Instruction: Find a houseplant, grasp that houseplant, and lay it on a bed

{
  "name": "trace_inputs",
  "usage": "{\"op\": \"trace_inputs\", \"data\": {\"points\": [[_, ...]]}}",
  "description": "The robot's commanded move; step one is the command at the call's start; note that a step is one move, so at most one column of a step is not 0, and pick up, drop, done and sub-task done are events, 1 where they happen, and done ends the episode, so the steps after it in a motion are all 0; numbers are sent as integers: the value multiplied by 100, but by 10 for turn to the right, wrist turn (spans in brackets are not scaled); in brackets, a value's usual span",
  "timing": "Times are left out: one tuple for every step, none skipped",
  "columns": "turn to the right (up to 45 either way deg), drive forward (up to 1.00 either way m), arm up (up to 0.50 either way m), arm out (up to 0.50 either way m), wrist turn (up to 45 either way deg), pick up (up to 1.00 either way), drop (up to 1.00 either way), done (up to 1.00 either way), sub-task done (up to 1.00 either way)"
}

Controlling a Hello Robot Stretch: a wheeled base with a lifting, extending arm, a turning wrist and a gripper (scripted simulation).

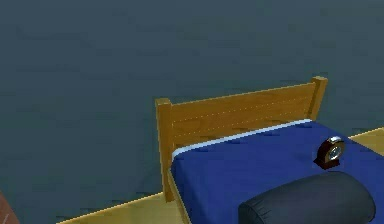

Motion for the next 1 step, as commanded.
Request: {"op": "trace_inputs", "data": {"points": [[0, 0, -26, 0, 0, 0, 0, 0, 0]]}}
